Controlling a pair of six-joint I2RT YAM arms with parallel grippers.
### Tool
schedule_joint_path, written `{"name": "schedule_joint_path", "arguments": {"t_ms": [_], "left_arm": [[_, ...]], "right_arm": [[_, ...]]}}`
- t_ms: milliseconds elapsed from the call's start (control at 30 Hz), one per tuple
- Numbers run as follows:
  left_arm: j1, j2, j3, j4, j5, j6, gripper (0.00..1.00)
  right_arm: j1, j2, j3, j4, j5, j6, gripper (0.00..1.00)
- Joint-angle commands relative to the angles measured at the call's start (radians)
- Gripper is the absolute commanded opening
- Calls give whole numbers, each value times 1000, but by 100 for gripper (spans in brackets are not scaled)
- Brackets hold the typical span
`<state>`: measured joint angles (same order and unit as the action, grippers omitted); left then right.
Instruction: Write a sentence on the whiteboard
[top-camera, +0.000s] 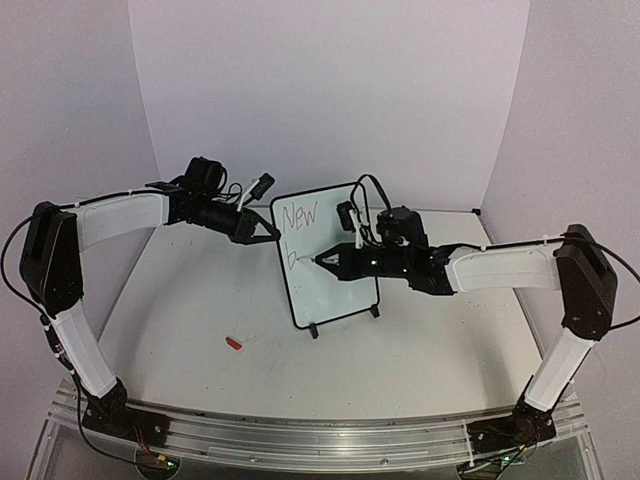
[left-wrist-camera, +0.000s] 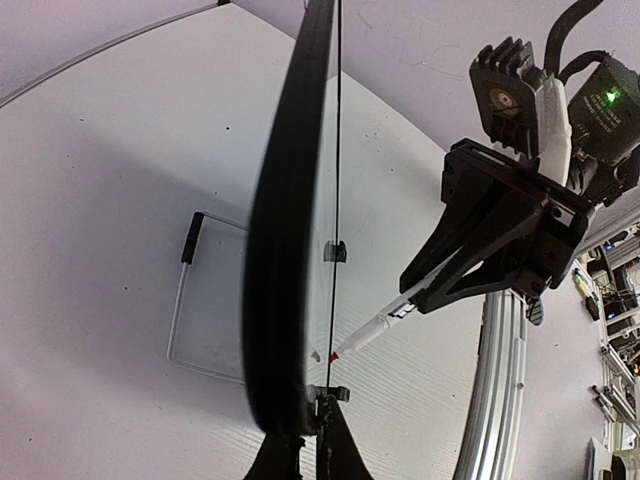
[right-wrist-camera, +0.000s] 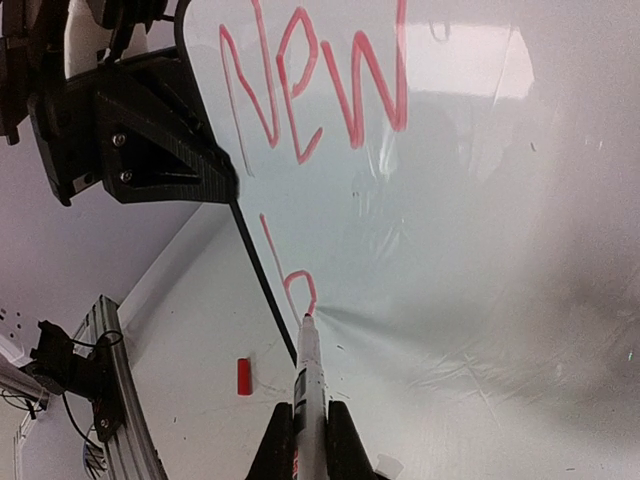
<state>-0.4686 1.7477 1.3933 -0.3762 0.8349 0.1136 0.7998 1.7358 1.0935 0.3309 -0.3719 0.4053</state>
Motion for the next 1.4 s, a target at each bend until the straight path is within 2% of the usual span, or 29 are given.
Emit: {"name": "schedule_joint_path", "arguments": {"t_ms": [0, 600, 1367], "left_arm": [[-27, -3, 19, -58, -33, 41, 0], [-27, -5, 19, -58, -34, 41, 0], [-28, -4, 21, -59, -33, 41, 0]], "right_arm": [[-3, 28, 49, 8, 50, 1, 0], [-19, -46, -8, -9, 154, 8, 0], [-21, 39, 63, 3, 31, 4, 0]]}}
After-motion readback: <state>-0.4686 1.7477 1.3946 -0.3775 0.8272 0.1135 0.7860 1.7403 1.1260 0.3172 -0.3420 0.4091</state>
